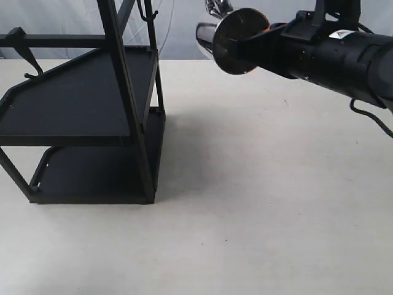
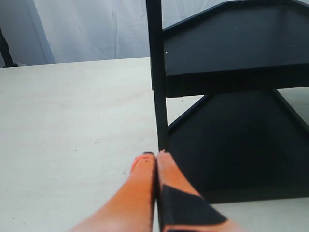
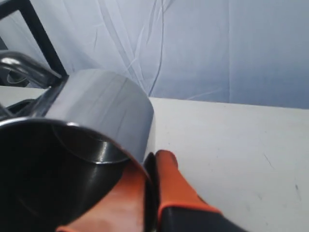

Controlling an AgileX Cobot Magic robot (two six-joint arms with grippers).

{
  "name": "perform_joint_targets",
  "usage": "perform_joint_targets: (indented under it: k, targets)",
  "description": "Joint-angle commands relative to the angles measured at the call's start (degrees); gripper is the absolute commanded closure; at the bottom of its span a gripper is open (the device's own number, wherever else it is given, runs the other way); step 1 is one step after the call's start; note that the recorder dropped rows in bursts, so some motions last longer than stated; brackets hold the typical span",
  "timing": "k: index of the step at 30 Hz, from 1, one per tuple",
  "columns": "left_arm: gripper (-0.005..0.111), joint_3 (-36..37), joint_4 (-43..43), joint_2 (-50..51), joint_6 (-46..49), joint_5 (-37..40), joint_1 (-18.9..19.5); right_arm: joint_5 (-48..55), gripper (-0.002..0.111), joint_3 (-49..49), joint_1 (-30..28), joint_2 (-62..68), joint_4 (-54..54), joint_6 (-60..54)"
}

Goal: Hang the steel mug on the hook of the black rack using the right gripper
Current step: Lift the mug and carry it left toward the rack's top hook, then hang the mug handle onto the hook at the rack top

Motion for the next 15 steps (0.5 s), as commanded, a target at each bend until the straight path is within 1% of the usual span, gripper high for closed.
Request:
perform_joint_targets:
  k: [1, 8, 15]
  targets:
    - [0.107, -0.1, 0.3, 0.2, -0.2, -0.5, -0.1, -4.4, 0.109, -3.2, 2.4, 3.3, -2.6, -0.2]
    - [0.107, -0.1, 0.3, 0.2, -0.2, -0.5, -0.1, -8.9, 0.109, -6.6, 5.2, 7.9, -4.6, -0.2]
    - [0.107, -0.1, 0.3, 0.2, -0.2, -0.5, -0.1, -11.2, 0.109, -8.9, 8.1, 11.5, -6.8, -0.3]
